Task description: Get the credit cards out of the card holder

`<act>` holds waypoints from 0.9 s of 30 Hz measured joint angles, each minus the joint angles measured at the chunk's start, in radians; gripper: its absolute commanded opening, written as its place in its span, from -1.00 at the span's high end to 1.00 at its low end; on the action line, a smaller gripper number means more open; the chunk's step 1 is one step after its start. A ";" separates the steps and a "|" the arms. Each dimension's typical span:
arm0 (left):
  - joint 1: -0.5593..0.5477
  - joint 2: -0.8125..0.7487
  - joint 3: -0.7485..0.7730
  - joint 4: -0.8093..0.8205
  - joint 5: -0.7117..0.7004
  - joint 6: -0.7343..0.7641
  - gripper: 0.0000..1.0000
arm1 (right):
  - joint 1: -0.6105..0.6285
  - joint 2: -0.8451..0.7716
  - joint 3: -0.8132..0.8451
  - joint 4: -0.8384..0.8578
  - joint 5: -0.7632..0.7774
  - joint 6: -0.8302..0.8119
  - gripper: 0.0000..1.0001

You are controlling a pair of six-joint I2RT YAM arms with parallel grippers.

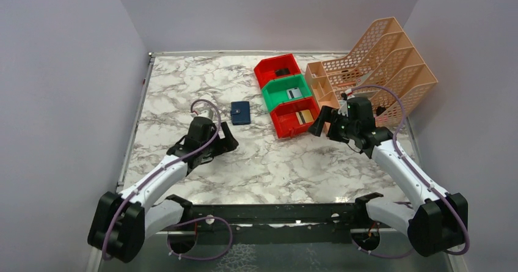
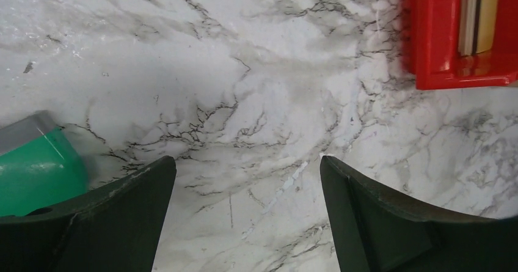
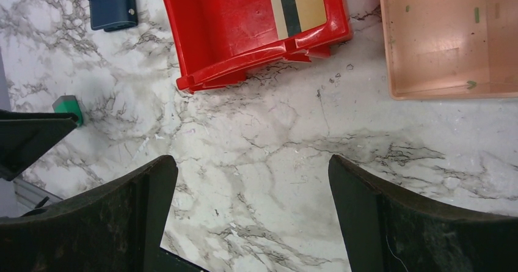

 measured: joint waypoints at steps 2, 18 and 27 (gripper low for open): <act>0.000 0.072 0.014 0.006 0.015 0.006 -0.85 | 0.000 0.000 0.000 0.000 0.000 0.000 -0.99; 0.264 0.016 -0.006 -0.149 -0.307 -0.013 -0.90 | 0.000 0.027 0.022 -0.031 0.002 -0.015 -0.99; 0.268 -0.050 -0.006 -0.106 -0.129 0.011 -0.90 | 0.000 0.035 0.035 -0.034 -0.008 -0.020 -0.90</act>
